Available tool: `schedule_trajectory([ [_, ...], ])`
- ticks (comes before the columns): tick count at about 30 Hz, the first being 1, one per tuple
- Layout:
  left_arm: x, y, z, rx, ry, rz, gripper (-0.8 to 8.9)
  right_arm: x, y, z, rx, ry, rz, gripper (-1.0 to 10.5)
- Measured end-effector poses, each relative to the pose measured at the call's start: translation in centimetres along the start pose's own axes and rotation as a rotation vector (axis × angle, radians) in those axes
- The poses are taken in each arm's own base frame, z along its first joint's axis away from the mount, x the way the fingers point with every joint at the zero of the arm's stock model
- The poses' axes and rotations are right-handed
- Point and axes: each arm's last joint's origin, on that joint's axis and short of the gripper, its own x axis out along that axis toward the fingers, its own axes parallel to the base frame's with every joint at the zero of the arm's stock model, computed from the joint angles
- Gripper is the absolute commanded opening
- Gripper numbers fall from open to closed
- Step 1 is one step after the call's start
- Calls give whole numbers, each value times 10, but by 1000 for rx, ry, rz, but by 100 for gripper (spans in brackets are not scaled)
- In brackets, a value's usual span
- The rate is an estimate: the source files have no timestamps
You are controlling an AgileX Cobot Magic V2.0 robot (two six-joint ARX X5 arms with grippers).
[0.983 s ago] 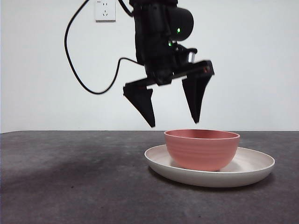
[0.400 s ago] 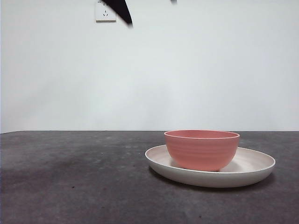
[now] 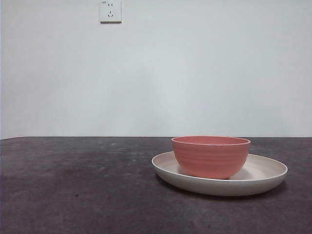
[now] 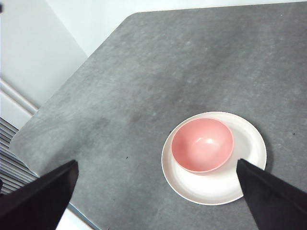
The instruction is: Place the red bowl on the white plate
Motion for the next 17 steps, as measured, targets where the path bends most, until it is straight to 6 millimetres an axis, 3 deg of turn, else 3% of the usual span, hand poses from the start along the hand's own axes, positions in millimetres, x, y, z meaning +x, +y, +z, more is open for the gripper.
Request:
schedule_trajectory([
  [8, -11, -4, -53, 32, -26, -64, 562, 0, 0, 0, 0, 0, 0, 557],
  [17, 6, -8, -113, 49, -70, -227, 562, 0, 0, 0, 1, 1, 0, 557],
])
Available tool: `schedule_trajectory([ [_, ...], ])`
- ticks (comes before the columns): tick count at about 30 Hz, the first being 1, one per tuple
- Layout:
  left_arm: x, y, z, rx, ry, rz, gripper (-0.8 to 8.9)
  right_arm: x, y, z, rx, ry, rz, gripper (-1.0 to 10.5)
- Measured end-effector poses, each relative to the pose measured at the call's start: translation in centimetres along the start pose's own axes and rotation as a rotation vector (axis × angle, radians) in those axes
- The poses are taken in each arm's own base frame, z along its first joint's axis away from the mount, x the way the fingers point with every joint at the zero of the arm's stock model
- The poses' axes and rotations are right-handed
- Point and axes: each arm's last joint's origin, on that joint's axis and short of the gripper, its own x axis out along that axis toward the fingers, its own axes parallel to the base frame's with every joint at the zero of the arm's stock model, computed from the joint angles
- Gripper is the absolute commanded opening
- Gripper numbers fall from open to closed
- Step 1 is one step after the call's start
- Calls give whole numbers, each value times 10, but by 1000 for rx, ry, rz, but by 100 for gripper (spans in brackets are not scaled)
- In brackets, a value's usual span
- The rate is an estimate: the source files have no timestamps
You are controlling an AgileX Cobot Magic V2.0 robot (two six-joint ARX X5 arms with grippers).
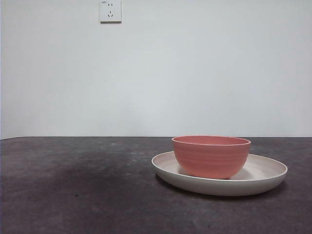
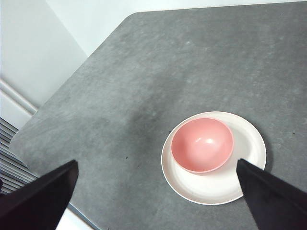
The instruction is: Place the red bowl on the white plate
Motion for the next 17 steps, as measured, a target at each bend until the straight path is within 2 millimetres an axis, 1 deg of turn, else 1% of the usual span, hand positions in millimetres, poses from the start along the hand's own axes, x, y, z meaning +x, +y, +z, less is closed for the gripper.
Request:
schedule_trajectory([
  [2, 5, 0, -12, -2, 3, -36, 562, 0, 0, 0, 1, 2, -1, 557],
  [5, 11, 1, -26, -5, 8, -44, 562, 0, 0, -1, 5, 7, -1, 557],
  [9, 18, 3, -39, -12, 15, -44, 562, 0, 0, -3, 17, 23, -4, 557],
  [14, 21, 4, -40, -17, 10, -44, 562, 1, -2, -5, 55, 61, -9, 557],
  [17, 21, 4, -40, -17, 10, -44, 562, 8, -7, -5, 99, 119, -16, 557],
])
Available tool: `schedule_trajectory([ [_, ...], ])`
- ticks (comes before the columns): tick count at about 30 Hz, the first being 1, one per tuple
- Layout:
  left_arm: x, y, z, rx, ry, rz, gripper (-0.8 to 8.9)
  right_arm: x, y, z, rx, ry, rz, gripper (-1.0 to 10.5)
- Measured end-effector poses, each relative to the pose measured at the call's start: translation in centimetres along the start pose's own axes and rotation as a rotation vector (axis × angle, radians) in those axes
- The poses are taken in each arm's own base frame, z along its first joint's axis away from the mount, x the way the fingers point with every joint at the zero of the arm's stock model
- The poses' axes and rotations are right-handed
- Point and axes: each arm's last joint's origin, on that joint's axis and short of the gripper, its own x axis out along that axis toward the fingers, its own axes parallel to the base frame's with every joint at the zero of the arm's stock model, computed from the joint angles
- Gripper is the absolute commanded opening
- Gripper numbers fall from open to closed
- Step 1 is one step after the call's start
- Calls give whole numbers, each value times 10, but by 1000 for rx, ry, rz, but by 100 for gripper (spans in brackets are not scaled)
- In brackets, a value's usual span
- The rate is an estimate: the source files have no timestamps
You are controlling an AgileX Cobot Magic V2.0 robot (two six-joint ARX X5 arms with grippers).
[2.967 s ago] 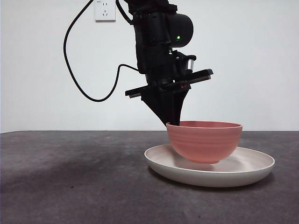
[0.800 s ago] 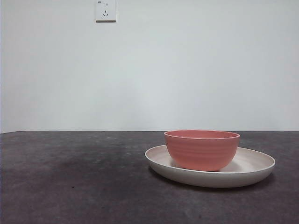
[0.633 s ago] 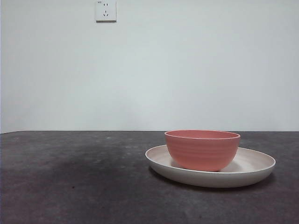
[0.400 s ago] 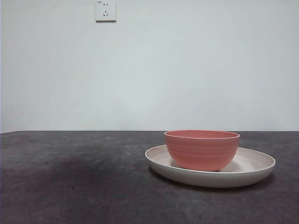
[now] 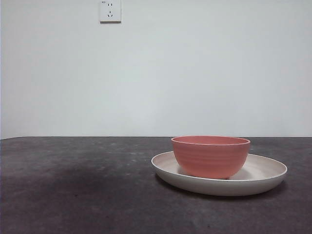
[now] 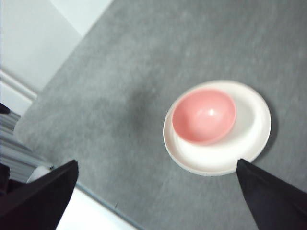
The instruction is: Place the red bowl on the white plate
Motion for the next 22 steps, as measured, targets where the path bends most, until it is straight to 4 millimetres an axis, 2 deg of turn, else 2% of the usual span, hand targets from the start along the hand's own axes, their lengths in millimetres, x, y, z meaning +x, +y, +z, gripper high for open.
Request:
schedule_trajectory([
  [8, 0, 0, 0, 0, 0, 0, 562, 39, -26, 20, 114, 164, -23, 557],
  [15, 0, 0, 0, 0, 0, 0, 562, 90, -61, 40, 165, 294, -59, 545],
  [22, 0, 0, 0, 0, 0, 0, 562, 142, -102, 48, 218, 392, -118, 531],
])
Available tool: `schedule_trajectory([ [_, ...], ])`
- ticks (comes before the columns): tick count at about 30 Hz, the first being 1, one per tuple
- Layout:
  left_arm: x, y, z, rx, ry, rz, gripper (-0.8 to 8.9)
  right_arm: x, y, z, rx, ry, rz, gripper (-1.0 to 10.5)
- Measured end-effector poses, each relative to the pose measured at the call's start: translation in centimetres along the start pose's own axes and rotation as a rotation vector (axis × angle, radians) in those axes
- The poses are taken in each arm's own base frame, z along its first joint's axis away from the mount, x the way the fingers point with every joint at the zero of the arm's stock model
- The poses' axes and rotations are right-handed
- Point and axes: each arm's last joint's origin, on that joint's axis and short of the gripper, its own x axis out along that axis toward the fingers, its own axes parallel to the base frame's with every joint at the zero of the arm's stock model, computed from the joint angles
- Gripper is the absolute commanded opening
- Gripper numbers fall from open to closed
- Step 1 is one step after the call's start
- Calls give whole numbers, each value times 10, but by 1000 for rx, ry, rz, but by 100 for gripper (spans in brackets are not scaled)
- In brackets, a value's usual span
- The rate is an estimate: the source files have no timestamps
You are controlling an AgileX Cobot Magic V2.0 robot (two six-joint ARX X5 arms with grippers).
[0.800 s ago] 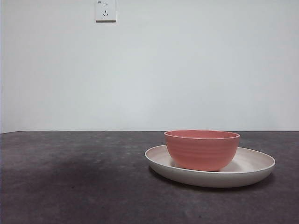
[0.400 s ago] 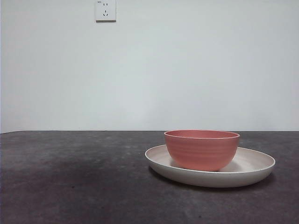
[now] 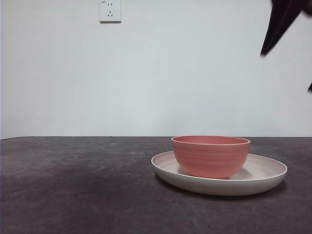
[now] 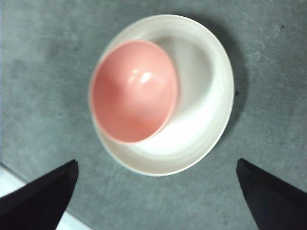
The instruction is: Place the red bowl on the white plate
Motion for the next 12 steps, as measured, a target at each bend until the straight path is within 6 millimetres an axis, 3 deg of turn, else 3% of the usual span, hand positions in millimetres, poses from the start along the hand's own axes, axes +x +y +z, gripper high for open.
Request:
schedule_trajectory([
  [6, 0, 0, 0, 0, 0, 0, 562, 40, -26, 17, 61, 92, -12, 521],
  [12, 0, 0, 0, 0, 0, 0, 562, 70, -44, 25, 90, 143, -15, 371],
])
